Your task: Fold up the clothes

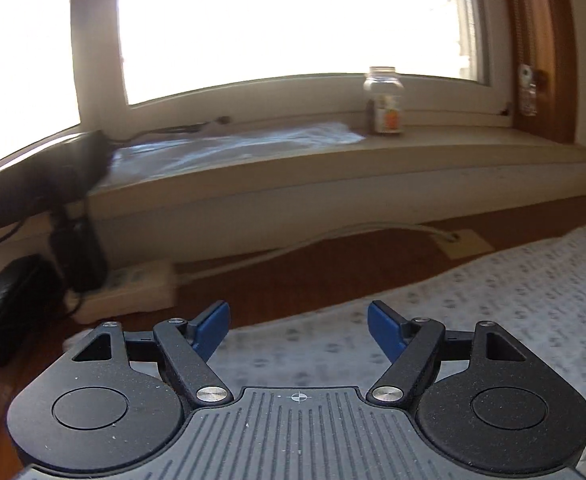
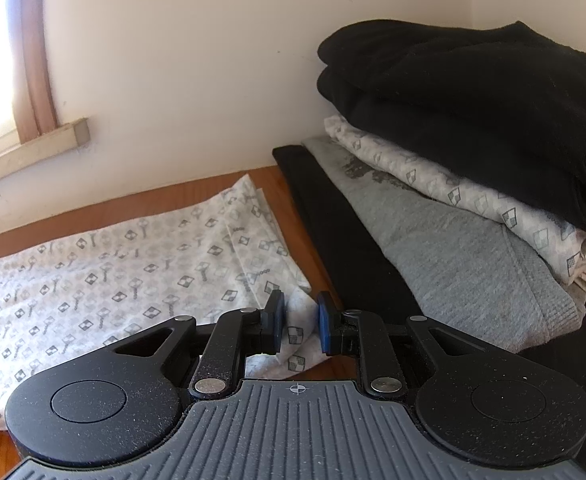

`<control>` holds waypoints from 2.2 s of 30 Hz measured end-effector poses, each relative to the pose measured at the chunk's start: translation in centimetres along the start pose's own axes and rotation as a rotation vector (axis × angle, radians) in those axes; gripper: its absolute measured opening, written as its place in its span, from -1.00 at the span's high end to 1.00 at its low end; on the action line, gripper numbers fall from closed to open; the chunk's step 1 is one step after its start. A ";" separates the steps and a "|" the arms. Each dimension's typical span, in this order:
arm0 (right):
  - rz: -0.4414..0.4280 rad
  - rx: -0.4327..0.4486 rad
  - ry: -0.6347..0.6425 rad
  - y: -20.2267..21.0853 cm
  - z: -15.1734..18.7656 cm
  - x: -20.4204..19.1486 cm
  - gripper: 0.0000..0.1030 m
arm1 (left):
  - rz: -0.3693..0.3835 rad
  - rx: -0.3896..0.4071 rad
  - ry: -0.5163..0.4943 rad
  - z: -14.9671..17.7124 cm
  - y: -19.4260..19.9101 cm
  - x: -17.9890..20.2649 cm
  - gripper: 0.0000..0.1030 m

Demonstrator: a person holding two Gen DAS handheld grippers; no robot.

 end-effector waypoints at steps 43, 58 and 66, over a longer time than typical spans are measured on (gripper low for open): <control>-0.098 -0.010 -0.299 1.8 0.6 1.3 0.38 | 0.173 -0.158 -0.070 2.3 -7.1 12.8 -0.82; -0.066 0.017 -0.263 1.5 -0.2 1.0 0.82 | 0.170 -0.157 -0.068 2.4 -7.3 12.7 -0.84; -0.138 0.108 -0.174 2.9 -3.0 -2.7 0.89 | 0.169 -0.157 -0.069 2.3 -7.3 12.7 -0.85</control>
Point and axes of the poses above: each gripper's, at about its wrist camera, not at the fingertips, and y roughly against the way its jaws point, x to its right, z to its underside, the point moved 3 cm from there along -y, roughly the way its jaws point, and after that the axes turned 8 degrees about y, right-handed, at the moved point
